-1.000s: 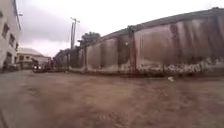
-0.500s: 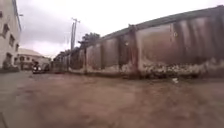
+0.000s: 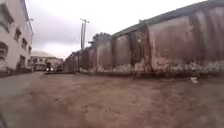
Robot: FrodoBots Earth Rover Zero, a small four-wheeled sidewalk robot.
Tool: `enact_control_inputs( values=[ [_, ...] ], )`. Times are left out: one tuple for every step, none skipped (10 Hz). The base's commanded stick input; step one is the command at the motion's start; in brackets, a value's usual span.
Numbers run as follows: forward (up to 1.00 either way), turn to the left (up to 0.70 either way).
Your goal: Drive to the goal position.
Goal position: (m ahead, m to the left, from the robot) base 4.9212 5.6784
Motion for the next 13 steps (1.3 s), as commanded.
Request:
enact_control_inputs(
  values=[
    [0.85, 0.14],
    [0.85, 0.1],
    [0.85, 0.06],
    [0.85, 0.02],
    [0.85, 0.14],
    [0.85, 0.32],
    [0.85, 0.12],
    [0.85, 0.0],
    [0.85, 0.0],
    [0.85, 0.0],
    [0.85, 0.0],
    [0.85, 0.0],
    [0.85, 0.0]
  ],
)
